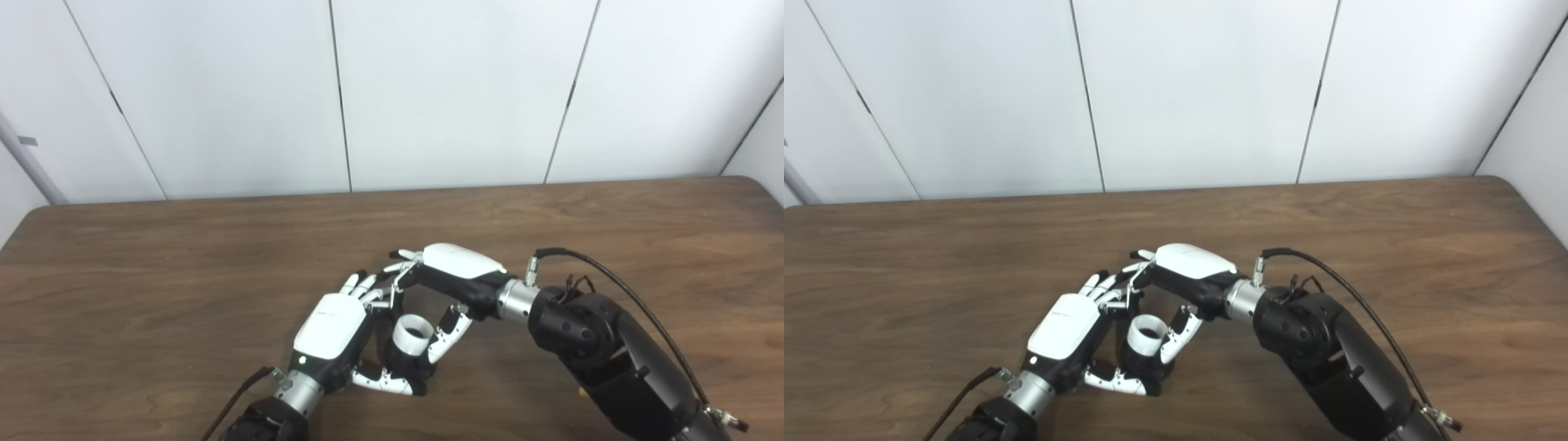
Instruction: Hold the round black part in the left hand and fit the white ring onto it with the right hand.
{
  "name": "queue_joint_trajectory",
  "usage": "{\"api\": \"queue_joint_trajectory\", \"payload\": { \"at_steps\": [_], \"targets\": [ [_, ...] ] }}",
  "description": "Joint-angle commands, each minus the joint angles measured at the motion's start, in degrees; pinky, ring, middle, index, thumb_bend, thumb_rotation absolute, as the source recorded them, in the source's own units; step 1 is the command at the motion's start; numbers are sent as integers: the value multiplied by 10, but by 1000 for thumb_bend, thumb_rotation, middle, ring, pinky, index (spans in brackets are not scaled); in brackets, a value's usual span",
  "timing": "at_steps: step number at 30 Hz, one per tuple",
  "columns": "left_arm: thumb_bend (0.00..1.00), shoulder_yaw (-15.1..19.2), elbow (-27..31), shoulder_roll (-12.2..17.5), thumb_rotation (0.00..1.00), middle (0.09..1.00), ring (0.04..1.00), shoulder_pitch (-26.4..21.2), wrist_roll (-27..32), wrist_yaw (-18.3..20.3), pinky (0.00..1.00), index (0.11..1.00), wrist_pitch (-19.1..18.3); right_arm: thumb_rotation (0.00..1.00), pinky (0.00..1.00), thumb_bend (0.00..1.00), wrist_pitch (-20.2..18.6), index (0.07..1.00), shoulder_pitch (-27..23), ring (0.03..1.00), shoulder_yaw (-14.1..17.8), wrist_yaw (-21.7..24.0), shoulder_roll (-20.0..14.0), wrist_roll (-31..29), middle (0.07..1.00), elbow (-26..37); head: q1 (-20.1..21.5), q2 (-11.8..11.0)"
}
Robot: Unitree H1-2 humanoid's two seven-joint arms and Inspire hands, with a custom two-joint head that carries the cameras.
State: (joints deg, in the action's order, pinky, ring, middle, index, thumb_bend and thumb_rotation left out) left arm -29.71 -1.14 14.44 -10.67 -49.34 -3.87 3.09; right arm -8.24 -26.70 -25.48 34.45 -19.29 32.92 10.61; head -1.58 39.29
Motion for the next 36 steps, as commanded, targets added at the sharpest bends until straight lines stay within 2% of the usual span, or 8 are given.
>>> {"api": "queue_joint_trajectory", "payload": {
  "at_steps": [1,5,23,35,36],
  "targets": [
    [520,-19,-2,-14,48,824,935,1,0,24,1000,479,17,128,999,519,12,476,-8,1000,-4,-5,9,-3,881,14,0,1],
    [520,-19,-3,-14,48,824,931,0,-4,28,1000,478,12,129,990,518,26,476,-5,992,-9,-11,11,-2,876,7,0,0],
    [521,-21,-13,-15,49,824,937,-6,-13,31,1000,479,6,131,990,519,15,478,-4,995,-4,-9,15,-1,881,10,1,-6],
    [521,-19,-24,-17,50,831,930,-9,-18,23,1000,478,4,153,991,522,2,488,-5,1000,-3,-3,13,0,939,15,2,-10],
    [521,-19,-23,-17,49,834,932,-8,-17,24,1000,479,3,219,983,747,0,528,-5,1000,-4,-2,13,0,942,15,2,-11]
  ]
}}
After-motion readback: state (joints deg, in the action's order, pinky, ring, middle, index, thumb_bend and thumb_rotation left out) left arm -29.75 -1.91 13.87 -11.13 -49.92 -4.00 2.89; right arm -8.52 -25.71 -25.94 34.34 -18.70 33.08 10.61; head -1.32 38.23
